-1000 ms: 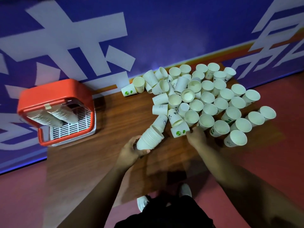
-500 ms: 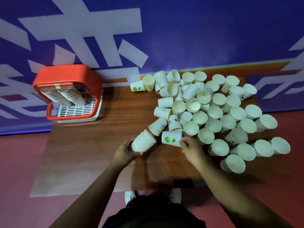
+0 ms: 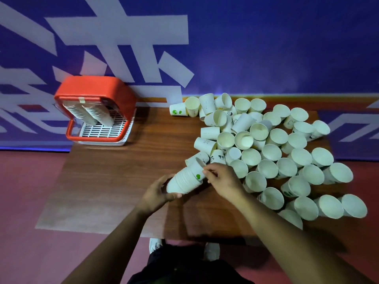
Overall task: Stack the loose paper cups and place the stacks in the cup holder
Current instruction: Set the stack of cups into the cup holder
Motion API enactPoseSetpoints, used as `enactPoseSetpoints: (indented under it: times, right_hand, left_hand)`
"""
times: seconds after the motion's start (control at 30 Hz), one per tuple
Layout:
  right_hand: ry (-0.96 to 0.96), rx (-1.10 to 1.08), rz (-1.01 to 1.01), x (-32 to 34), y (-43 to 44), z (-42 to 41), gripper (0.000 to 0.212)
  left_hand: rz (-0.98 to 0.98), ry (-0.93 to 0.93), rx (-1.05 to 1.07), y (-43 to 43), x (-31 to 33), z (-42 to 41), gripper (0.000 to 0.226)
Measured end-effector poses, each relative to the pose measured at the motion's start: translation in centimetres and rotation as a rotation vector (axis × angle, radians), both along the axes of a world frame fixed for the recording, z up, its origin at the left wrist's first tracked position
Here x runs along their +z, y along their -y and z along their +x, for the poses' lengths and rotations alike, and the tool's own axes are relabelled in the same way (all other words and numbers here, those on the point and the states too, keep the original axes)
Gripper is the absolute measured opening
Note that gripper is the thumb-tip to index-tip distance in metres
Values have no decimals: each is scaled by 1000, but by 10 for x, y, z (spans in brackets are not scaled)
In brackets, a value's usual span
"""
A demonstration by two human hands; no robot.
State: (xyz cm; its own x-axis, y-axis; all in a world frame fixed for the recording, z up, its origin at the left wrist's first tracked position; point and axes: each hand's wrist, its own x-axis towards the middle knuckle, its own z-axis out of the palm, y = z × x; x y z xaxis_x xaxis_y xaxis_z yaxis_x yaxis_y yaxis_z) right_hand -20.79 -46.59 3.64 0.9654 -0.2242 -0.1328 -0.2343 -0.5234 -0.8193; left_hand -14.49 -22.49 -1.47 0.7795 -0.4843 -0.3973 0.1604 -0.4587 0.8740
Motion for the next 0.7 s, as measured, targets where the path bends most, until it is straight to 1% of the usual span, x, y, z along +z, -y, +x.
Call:
enactPoseSetpoints:
  times: [0.07, 0.13, 0.2, 0.23, 0.27, 0.33, 0.43, 0.57, 0.63, 0.7]
  right_hand:
    - [-55, 123, 19, -3, -16, 0, 13]
    - [-87, 174, 74, -7, -25, 6, 17]
    - [-96, 94, 139, -16, -25, 17, 20]
    - [-101, 29, 110, -22, -22, 25, 21]
    - [-116, -24, 28, -29, -19, 34, 23]
    - [-203, -63, -195, -38, -14, 50, 30]
    - [-335, -13, -444, -47, -15, 72, 42]
    - [-387, 34, -639, -62, -30, 91, 47]
    - [-409, 41, -686, -70, -37, 94, 48]
    - [-412, 37, -729, -74, -43, 96, 43]
  left_hand:
    - [10, -5, 32, -2, -3, 2, 61]
    - [22, -3, 54, -9, -8, 7, 63]
    - [32, -16, 98, -15, -8, 12, 61]
    - [41, -20, 116, -19, -11, 16, 60]
    - [37, -30, 142, -23, -10, 19, 58]
    - [42, -44, 171, -31, -11, 27, 58]
    - [57, -52, 174, -44, -16, 38, 68]
    - [64, -51, 161, -59, -18, 49, 65]
    - [66, -59, 153, -66, -19, 54, 66]
    - [77, -55, 137, -74, -18, 60, 63]
